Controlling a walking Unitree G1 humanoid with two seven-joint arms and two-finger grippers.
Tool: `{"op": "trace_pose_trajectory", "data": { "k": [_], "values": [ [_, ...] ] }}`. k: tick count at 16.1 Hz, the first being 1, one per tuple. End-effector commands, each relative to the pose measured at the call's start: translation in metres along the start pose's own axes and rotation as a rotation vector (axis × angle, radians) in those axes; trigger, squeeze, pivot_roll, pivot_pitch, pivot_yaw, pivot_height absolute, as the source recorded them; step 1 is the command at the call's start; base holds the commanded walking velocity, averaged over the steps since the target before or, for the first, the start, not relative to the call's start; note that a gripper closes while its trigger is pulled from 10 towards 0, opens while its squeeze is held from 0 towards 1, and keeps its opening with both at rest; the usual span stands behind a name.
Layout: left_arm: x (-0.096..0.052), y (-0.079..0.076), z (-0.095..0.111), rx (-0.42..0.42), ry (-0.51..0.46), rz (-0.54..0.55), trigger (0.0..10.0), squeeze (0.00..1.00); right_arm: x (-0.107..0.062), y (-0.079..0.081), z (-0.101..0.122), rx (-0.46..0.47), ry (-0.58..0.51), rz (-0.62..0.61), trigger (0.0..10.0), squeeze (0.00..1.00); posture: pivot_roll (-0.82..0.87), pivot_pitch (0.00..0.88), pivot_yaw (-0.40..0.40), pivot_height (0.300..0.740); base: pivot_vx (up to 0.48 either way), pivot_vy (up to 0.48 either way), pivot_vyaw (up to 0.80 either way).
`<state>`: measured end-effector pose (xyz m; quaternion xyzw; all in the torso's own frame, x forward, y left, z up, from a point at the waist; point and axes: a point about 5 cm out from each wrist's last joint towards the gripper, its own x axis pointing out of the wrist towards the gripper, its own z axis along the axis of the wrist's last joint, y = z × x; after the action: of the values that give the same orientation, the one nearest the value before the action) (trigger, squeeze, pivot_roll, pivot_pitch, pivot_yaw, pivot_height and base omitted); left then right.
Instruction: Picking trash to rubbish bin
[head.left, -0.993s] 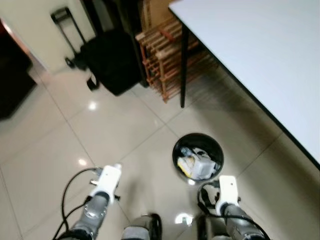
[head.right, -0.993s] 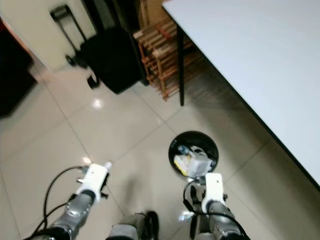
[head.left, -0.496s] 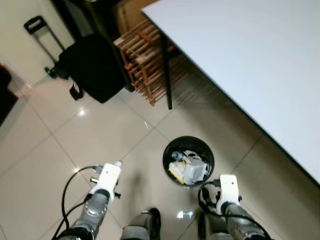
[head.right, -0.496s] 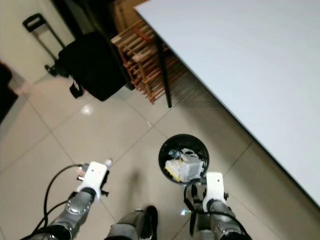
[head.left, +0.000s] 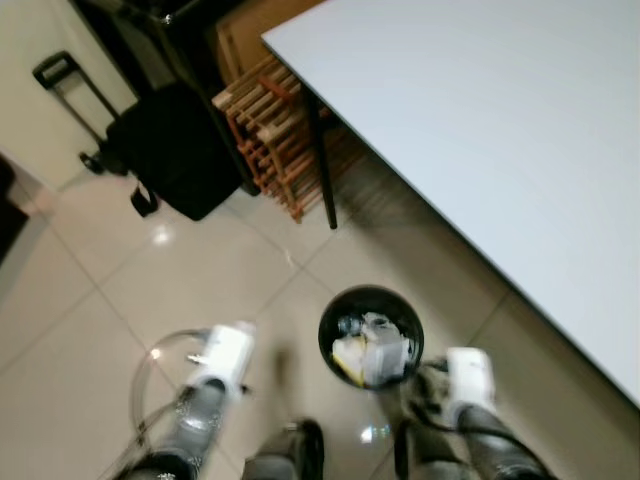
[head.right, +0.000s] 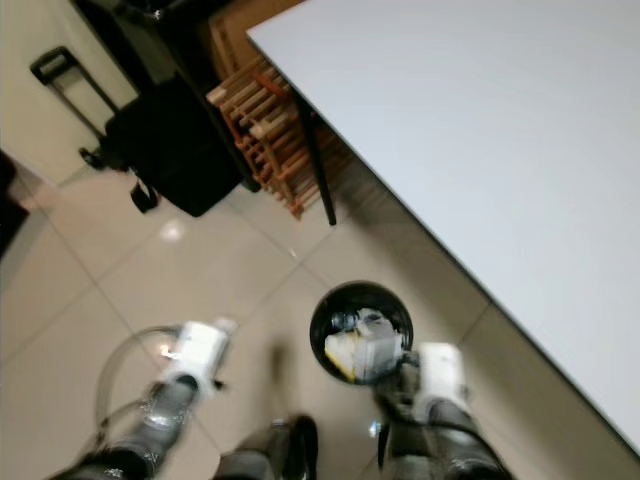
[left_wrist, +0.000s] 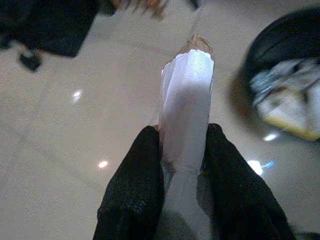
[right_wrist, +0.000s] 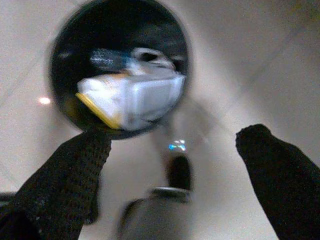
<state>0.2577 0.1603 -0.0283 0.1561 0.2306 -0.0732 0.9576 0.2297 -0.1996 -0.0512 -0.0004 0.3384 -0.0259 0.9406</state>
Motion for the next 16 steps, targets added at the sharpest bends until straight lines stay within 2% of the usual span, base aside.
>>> {"op": "trace_pose_trajectory", "data": {
  "k": [1,14,16],
  "values": [
    [-0.0064,0.0113,-0.0157,0.017,0.056,0.025,10.0,0.00,-0.0010,0.0111,-0.0077,0.008,0.025,0.027,10.0,0.00,0.06,0.269,0.136,0.740,0.270,0.000,0.00],
    [-0.0054,0.0066,-0.0139,0.021,0.052,0.003,10.0,0.00,-0.0003,0.0108,-0.0053,-0.003,0.019,0.025,10.0,0.00,0.05,0.262,0.133,0.740,0.261,0.000,0.00],
    [-0.0052,0.0047,-0.0129,0.015,0.046,-0.011,10.0,0.00,0.0001,0.0114,-0.0043,-0.007,0.017,0.026,10.0,0.00,0.05,0.260,0.134,0.740,0.000,0.000,0.00]
  ]
}}
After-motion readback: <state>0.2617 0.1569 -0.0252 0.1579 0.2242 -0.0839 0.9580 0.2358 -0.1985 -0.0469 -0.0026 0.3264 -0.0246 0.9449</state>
